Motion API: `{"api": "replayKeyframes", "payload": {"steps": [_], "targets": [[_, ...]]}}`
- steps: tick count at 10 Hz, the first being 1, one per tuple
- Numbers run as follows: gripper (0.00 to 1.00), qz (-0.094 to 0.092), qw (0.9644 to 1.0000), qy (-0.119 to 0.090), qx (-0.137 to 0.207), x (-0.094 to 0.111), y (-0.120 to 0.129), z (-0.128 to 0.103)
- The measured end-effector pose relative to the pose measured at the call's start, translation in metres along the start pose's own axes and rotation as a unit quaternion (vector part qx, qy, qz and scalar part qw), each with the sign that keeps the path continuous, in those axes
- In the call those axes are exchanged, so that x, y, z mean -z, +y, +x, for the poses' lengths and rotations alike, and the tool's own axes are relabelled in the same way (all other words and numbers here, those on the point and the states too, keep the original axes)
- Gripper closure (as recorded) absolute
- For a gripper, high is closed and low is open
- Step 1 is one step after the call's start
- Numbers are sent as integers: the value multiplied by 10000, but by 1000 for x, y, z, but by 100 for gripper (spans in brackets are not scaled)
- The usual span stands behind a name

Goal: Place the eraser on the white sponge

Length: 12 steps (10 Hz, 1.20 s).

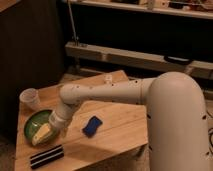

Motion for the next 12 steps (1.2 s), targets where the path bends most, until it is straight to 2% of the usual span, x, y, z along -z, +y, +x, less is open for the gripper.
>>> {"api": "replayKeyframes", "payload": {"steps": [4,5,6,7,8,9,10,11,12], "targets": [[20,45,10000,-7,24,1,0,0],[20,175,9998,10,134,1,2,-2],[20,511,9969,59,597,0,15,-7],[20,723,9913,137,1094,0,22,-10],[20,897,9834,223,1564,1,27,-12],[20,1063,9729,308,2030,2,32,-14],[20,1143,9658,370,2297,0,37,-15],[20,1177,9637,392,2366,1,37,-15],[20,1186,9635,389,2368,1,36,-15]]}}
